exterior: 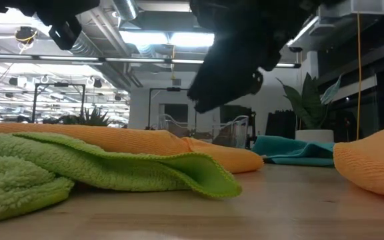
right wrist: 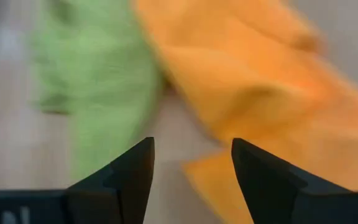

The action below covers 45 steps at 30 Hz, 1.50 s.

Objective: Fold microfiber towels
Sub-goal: Fold the orange towel

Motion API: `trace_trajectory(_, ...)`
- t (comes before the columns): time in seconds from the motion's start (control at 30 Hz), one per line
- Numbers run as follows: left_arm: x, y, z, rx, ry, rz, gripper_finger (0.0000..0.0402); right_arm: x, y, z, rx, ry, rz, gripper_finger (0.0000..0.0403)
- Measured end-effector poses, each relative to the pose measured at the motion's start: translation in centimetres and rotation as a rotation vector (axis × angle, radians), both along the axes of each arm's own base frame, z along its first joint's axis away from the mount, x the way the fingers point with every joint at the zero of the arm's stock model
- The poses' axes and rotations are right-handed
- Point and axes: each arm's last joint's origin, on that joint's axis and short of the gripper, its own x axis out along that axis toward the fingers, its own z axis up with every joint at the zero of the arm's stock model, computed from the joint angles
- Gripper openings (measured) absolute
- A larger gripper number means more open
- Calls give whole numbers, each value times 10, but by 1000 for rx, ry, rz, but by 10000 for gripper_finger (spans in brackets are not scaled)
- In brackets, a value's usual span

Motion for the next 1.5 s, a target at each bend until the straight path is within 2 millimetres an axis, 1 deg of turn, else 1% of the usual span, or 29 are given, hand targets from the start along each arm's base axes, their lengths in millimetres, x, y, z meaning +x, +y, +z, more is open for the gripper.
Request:
trace_trajectory(0.03,0,0,0,-2,-2,0,82,2,3,1,-27,26,-28,217)
trace_trajectory(0.1,0,0,0,1,1,-2,82,9,11,1,-21,42,-68,217)
trace_trajectory(0.23,0,1,-3,13,25,4,82,21,23,-11,33,55,-132,217)
trace_trajectory(0.33,0,1,-3,15,29,2,82,23,23,-30,46,116,-201,217)
trace_trajectory(0.4,0,1,-4,15,36,4,82,21,21,-37,54,154,-253,217)
trace_trajectory(0.5,0,1,-4,16,36,5,82,20,20,-42,67,178,-305,217)
trace_trajectory(0.53,0,1,-4,14,33,4,82,17,19,-44,47,206,-311,217)
trace_trajectory(0.7,0,1,-5,18,45,5,82,15,16,-46,4,241,-291,216)
trace_trajectory(0.77,-1,1,-9,13,87,7,82,15,14,-46,-3,250,-281,209)
trace_trajectory(0.9,-8,2,-28,-30,288,-3,82,17,10,-46,7,249,-300,180)
trace_trajectory(1.03,-16,5,-44,-206,492,33,82,19,6,-46,39,253,-315,146)
trace_trajectory(1.1,-20,5,-50,-272,585,43,82,19,5,-46,44,255,-318,126)
trace_trajectory(1.2,-26,7,-58,-304,706,56,82,19,5,-46,45,255,-318,87)
trace_trajectory(1.33,-27,6,-64,-302,768,50,82,19,5,-46,57,253,-335,20)
trace_trajectory(1.37,-26,6,-65,-299,778,51,82,19,5,-46,58,252,-336,12)
trace_trajectory(1.5,-24,4,-72,-273,828,57,82,19,5,-46,58,252,-338,14)
